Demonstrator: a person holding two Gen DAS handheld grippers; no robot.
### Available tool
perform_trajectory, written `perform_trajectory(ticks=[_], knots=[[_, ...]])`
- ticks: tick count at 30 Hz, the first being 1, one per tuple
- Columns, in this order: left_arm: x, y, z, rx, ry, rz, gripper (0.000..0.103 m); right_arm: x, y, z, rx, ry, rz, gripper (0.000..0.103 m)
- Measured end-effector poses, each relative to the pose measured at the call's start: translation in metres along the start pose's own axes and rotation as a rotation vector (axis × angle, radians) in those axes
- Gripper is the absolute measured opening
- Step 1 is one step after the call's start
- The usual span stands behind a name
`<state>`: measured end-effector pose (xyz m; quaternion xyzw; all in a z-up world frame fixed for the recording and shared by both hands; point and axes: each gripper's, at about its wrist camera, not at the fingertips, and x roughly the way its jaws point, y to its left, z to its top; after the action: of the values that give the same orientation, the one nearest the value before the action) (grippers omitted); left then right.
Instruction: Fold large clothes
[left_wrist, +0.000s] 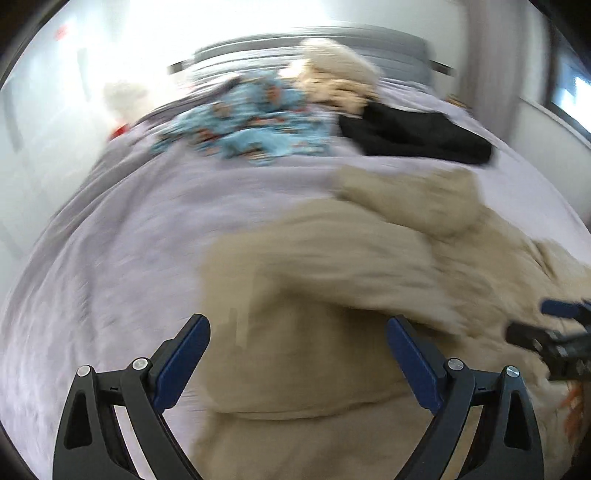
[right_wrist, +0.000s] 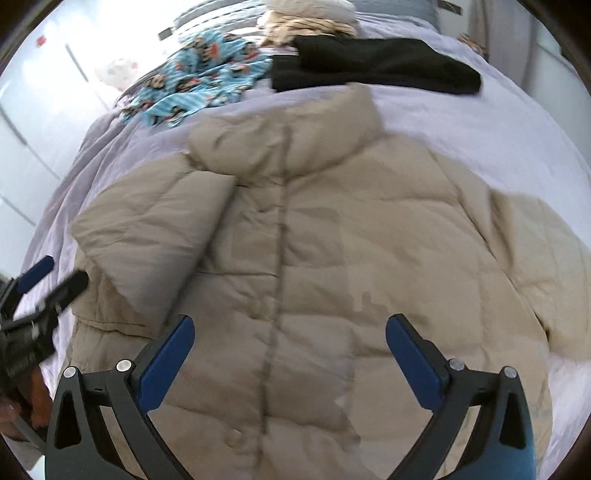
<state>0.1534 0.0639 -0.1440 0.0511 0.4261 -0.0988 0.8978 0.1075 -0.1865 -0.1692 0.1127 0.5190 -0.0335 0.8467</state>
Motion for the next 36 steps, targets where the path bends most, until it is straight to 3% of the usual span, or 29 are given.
perform_trajectory(ticks=[6, 10, 14, 17, 18, 20, 23, 24, 26, 27, 28, 30, 31, 32, 36], knots=[[0.044, 0.06, -0.011, -0.161, 0.117, 0.073, 0.097, 0.003, 0.084, 0.014, -0.289, -0.058, -0.061, 0.103], [0.069, 0.07, -0.026, -0.194, 0.173, 0.069, 0.097, 0.018, 0.141, 0.017, -0.462, -0.09, -0.111, 0.103], [0.079, 0.07, -0.035, -0.204, 0.182, 0.064, 0.097, 0.037, 0.167, 0.027, -0.525, -0.136, -0.183, 0.103], [0.08, 0.069, -0.036, -0.205, 0.183, 0.057, 0.097, 0.045, 0.139, 0.047, -0.352, -0.13, -0.21, 0.103], [0.078, 0.07, -0.037, -0.204, 0.184, 0.054, 0.097, 0.044, 0.113, 0.054, -0.228, -0.124, -0.209, 0.103], [0.08, 0.072, -0.034, -0.205, 0.192, 0.043, 0.097, 0.04, 0.068, 0.058, -0.036, -0.109, -0.168, 0.103], [0.073, 0.076, -0.028, -0.218, 0.199, 0.019, 0.097, 0.039, 0.002, 0.05, 0.212, -0.071, -0.034, 0.103], [0.071, 0.077, -0.025, -0.22, 0.192, 0.017, 0.097, 0.039, -0.012, 0.046, 0.266, -0.059, 0.007, 0.096], [0.064, 0.08, -0.013, -0.222, 0.163, 0.016, 0.097, 0.043, -0.04, 0.037, 0.366, -0.025, 0.089, 0.064], [0.061, 0.081, -0.004, -0.22, 0.139, 0.012, 0.097, 0.047, -0.052, 0.033, 0.417, 0.005, 0.131, 0.034], [0.06, 0.081, 0.002, -0.216, 0.125, 0.006, 0.096, 0.051, -0.061, 0.028, 0.463, 0.031, 0.167, 0.016], [0.061, 0.077, 0.015, -0.198, 0.112, -0.005, 0.069, 0.053, -0.073, 0.022, 0.522, 0.026, 0.236, 0.014], [0.066, 0.072, 0.022, -0.184, 0.122, -0.013, 0.064, 0.049, -0.077, 0.019, 0.53, 0.015, 0.251, 0.014], [0.068, 0.069, 0.024, -0.178, 0.125, -0.017, 0.06, 0.046, -0.079, 0.018, 0.52, 0.007, 0.25, 0.014], [0.094, 0.053, 0.022, -0.134, 0.143, 0.01, 0.06, 0.041, -0.085, 0.013, 0.485, 0.003, 0.227, 0.013]])
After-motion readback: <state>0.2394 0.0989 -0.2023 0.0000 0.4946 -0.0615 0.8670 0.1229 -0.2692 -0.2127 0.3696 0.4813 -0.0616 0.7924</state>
